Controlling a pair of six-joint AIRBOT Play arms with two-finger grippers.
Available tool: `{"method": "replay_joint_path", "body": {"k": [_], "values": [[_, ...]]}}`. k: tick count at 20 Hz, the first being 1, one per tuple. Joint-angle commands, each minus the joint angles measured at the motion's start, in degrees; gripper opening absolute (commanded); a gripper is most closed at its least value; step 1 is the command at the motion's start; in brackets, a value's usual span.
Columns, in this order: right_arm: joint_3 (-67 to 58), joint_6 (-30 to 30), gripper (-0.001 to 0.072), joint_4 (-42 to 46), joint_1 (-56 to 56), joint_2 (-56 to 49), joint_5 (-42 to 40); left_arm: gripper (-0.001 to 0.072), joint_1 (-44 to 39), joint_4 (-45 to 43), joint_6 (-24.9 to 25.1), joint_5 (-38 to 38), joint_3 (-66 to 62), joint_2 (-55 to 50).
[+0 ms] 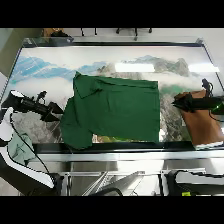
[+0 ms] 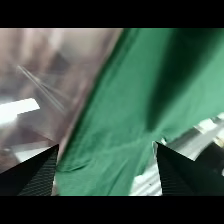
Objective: Fold the shirts.
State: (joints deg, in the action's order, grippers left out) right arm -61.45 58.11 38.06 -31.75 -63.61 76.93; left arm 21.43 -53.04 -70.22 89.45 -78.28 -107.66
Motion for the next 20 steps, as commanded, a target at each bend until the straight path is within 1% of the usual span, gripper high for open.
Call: {"method": "replay_joint_path", "body": {"k": [1,2,3,4,5,8,10,13,15,18,19,20], "values": [[4.1,0.9,0.0245,2.3,-1.0,3.7,0.5,0.0672,-1.6,-1.3,2.6,-3.5,3.2,-0.2],[5.0,1.2,0.0253,2.4,-1.0,3.8,0.5,0.0651,-2.9,-1.1,2.7,-3.1,3.2,-0.3],[6.1,2.1,0.0277,3.2,-1.0,3.8,0.5,0.0459,-4.4,-0.9,3.0,-2.6,3.1,-0.3],[7.4,3.4,0.0360,4.8,-1.0,3.8,0.5,0.0176,-5.7,-1.0,3.5,-2.1,3.1,-0.3],[9.2,5.0,0.0376,6.4,-1.0,3.8,0.5,0.0011,-6.6,-1.1,5.0,-1.8,2.8,-0.3],[15.2,8.8,0.0376,10.9,-0.9,3.9,0.5,0.0012,-7.7,-1.5,5.0,-1.8,0.0,-0.3],[20.3,8.7,0.0377,11.3,-0.5,3.8,-0.4,0.0012,-7.7,-1.4,4.6,-0.7,-1.2,-0.3],[27.2,8.3,0.0377,11.5,3.3,3.8,-5.5,0.0012,-7.7,-1.4,4.6,-0.2,-0.9,-0.2],[29.4,8.4,0.0376,11.4,6.8,3.7,-7.6,0.0012,-7.6,-1.4,4.6,-0.3,-0.2,-0.2],[29.8,8.8,0.0375,11.0,11.8,3.2,-8.5,0.0012,-7.6,-1.4,4.6,-0.5,-0.2,-0.2],[29.8,8.7,0.0334,10.1,13.1,3.2,-8.9,0.0012,-7.6,-1.4,4.6,-0.5,-0.2,-0.2],[29.7,7.4,0.0259,8.0,14.2,3.3,-9.3,0.0012,-7.6,-1.0,4.6,-0.4,-0.2,0.0]]}}
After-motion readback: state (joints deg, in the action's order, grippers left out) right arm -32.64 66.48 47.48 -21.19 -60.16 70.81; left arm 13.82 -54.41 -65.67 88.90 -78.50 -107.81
